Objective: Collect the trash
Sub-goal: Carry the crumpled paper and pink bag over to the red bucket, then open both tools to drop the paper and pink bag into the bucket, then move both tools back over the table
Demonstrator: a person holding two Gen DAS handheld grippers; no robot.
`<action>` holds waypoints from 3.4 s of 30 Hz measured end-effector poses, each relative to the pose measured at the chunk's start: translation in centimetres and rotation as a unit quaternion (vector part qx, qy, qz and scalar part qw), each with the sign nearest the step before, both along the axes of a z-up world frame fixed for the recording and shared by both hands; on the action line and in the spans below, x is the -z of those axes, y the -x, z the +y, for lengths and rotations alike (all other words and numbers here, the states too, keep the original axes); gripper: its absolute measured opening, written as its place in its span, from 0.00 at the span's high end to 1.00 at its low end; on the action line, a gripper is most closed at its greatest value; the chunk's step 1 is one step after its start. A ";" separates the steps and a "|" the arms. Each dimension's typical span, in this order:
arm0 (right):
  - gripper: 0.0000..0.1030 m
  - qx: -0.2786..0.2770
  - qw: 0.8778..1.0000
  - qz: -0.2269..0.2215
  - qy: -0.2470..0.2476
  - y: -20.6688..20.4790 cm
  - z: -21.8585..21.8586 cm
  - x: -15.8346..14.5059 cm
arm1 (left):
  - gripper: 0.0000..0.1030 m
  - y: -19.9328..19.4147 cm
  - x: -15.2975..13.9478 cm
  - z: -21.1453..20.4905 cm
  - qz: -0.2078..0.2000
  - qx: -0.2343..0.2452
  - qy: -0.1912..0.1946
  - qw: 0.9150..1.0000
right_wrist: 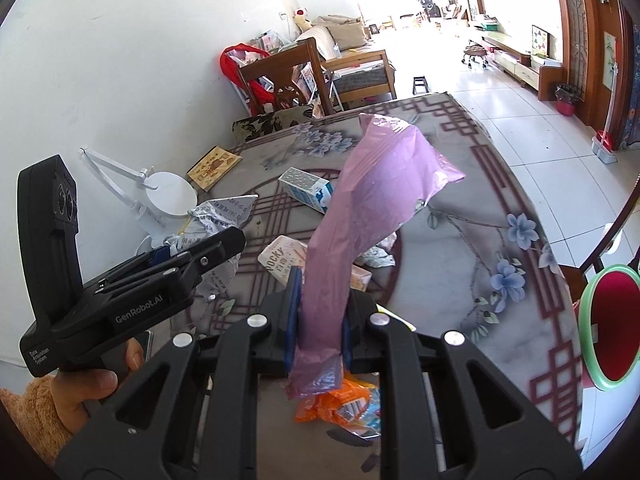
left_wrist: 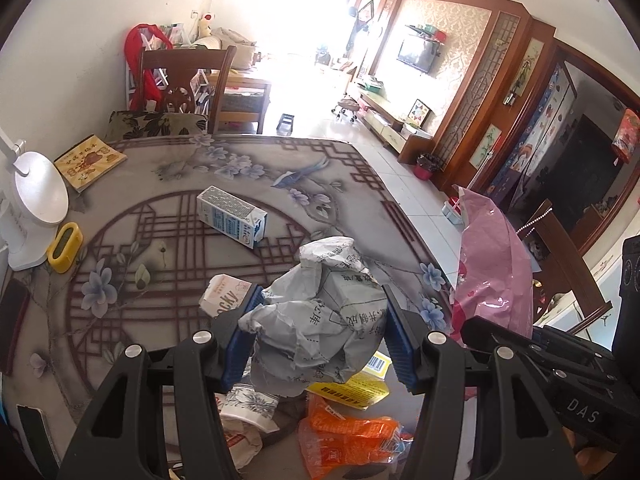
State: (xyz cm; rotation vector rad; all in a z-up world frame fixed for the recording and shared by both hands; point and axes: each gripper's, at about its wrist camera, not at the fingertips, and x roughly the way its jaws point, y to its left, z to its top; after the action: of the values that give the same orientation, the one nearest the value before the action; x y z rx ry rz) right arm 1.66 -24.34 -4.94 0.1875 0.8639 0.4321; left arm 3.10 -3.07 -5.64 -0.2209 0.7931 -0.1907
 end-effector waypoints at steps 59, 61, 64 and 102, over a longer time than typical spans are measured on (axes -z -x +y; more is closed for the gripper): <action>0.23 0.237 0.960 0.148 0.024 -4.1 -37.7 12.5 | 0.47 -8.5 2.7 -35.7 0.040 0.185 -0.035 0.981; 0.22 0.257 0.956 0.140 0.018 -3.4 -38.8 12.2 | 0.47 -8.8 2.8 -36.8 0.043 0.196 -0.034 0.979; 0.22 0.278 0.952 0.128 0.007 -2.4 -40.1 11.6 | 0.47 -9.1 3.3 -38.2 0.045 0.212 -0.034 0.976; 0.22 0.272 0.962 0.038 0.013 -1.3 -28.5 4.8 | 0.15 -5.7 -2.1 -22.0 -0.038 0.134 -0.029 0.990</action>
State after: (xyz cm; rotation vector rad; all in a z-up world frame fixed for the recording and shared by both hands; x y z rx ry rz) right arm 2.92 -52.85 -9.79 0.4071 0.8521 -0.1013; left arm 8.83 -25.10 -3.54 -0.0504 0.7502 -0.4262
